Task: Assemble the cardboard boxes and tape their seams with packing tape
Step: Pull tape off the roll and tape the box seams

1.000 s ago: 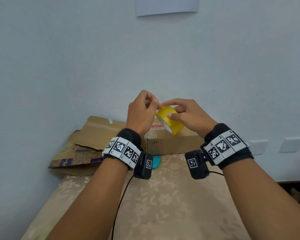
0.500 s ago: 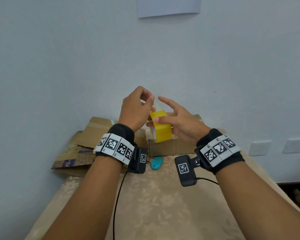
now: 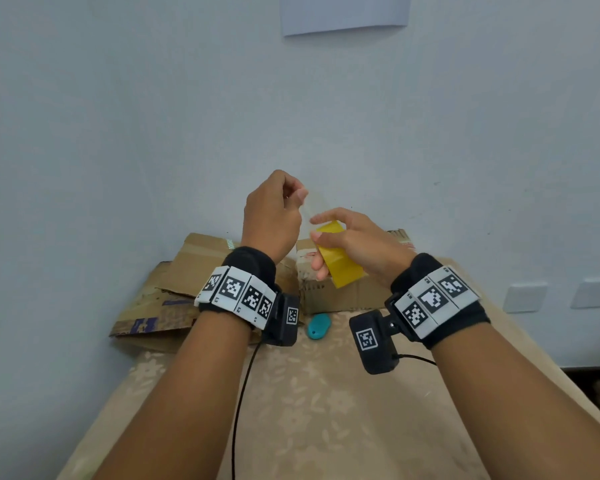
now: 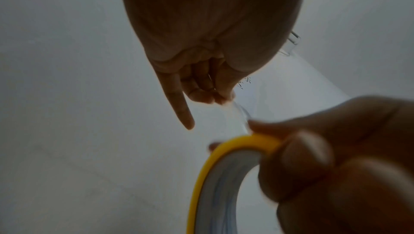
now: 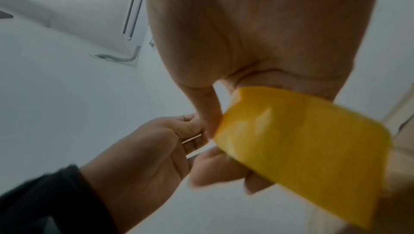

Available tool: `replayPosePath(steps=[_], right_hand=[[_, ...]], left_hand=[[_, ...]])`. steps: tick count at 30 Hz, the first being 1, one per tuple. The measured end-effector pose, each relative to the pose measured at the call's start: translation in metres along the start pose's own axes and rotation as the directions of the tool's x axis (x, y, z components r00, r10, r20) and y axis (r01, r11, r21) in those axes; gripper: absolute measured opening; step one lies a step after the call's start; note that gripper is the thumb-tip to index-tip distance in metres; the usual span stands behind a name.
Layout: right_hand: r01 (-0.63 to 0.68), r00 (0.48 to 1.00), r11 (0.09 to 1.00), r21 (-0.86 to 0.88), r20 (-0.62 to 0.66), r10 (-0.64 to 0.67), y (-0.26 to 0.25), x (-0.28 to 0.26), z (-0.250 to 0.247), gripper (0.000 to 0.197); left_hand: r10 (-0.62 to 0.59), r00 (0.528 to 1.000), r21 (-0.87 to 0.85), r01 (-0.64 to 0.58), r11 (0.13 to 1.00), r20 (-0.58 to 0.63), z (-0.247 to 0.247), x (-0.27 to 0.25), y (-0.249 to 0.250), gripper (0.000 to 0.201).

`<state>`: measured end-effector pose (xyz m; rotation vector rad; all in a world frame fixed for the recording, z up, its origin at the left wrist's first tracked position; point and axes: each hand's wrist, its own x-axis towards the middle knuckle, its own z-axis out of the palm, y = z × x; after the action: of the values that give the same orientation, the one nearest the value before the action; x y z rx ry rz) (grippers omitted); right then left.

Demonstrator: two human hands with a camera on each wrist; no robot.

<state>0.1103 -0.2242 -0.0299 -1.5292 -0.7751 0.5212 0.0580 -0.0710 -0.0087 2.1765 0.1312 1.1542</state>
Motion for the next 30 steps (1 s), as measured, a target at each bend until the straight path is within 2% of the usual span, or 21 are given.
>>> replayPosePath(steps=[3,6,8,10,12,15,19,23,27,30], right_hand=[[-0.016,0.998,0.999,-0.036,-0.060,0.014,0.003,0.003,0.001,0.030],[-0.045,0.998,0.998,0.051,0.037,0.043,-0.001,0.002,-0.001,0.031],[-0.084,0.989,0.986,0.145,0.129,0.065,-0.004,0.000,-0.003,0.042],[-0.107,0.980,0.981,0.159,0.184,0.077,-0.006,-0.003,-0.005,0.048],[-0.129,0.975,0.982,0.140,0.201,0.100,-0.007,-0.005,-0.005,0.046],[-0.165,0.974,0.980,0.110,0.178,0.144,-0.008,-0.006,-0.002,0.042],[-0.166,0.984,0.983,0.083,0.074,0.160,-0.007,-0.004,0.003,0.036],[-0.128,0.988,0.991,-0.033,0.088,0.130,-0.015,-0.006,0.002,0.030],[-0.146,0.986,0.989,-0.024,0.083,0.147,-0.017,-0.008,-0.001,0.039],[-0.127,0.990,0.989,-0.077,0.054,0.131,-0.016,-0.007,-0.002,0.034]], left_hand=[[-0.024,0.999,-0.058,0.023,0.998,-0.027,-0.003,0.003,0.002,0.005],[-0.090,0.996,-0.121,0.086,0.989,-0.029,-0.010,0.005,0.000,0.008],[-0.136,0.990,-0.175,0.129,0.976,-0.029,-0.014,0.007,-0.002,0.010],[-0.164,0.986,-0.198,0.155,0.968,-0.029,-0.019,0.007,-0.004,0.011],[-0.172,0.985,-0.194,0.164,0.967,-0.024,-0.021,0.005,-0.004,0.011],[-0.158,0.986,-0.190,0.146,0.971,-0.054,-0.021,0.004,-0.002,0.010],[-0.152,0.983,-0.222,0.126,0.967,-0.105,-0.021,0.006,0.001,0.006],[-0.233,0.968,-0.310,0.195,0.931,-0.090,-0.024,0.007,-0.003,0.005],[-0.267,0.960,-0.356,0.223,0.908,-0.079,-0.030,0.009,-0.006,0.005],[-0.278,0.957,-0.375,0.227,0.899,-0.087,-0.029,0.008,-0.006,0.006]])
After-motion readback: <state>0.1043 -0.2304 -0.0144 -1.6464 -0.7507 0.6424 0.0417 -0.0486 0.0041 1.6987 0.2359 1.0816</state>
